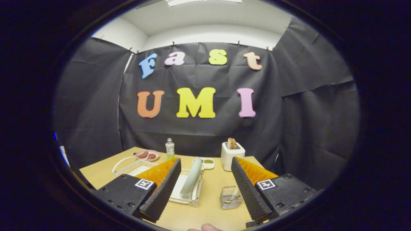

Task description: Take the plate from the dish rack, then take the spoon from the basket and place it into the plate.

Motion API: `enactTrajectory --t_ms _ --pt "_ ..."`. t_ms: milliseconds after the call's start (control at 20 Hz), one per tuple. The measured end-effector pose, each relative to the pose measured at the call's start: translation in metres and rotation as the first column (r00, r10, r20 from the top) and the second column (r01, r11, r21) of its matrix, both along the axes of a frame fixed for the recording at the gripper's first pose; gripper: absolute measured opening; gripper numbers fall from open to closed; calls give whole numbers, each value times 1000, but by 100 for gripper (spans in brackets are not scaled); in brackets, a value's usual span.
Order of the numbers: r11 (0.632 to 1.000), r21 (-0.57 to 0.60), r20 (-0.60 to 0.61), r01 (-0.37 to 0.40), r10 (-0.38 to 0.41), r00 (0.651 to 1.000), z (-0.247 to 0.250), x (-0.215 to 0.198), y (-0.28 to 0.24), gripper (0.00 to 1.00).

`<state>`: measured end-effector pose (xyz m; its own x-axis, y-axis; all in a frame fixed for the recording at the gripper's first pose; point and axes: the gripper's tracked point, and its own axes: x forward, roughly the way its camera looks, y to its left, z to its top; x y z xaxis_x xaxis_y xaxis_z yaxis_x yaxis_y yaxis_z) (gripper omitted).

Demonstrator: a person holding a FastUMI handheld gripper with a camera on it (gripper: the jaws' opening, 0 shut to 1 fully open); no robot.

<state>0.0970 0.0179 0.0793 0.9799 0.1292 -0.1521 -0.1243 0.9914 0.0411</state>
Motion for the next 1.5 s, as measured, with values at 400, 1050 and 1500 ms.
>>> enactTrajectory --t_ms 400,1050,1500 --pt "997 22 -249 -76 79 965 0 88 38 100" --pt "998 51 -586 -24 49 809 -118 171 66 99" --pt "997 -42 -660 57 -71 748 -149 183 76 64"
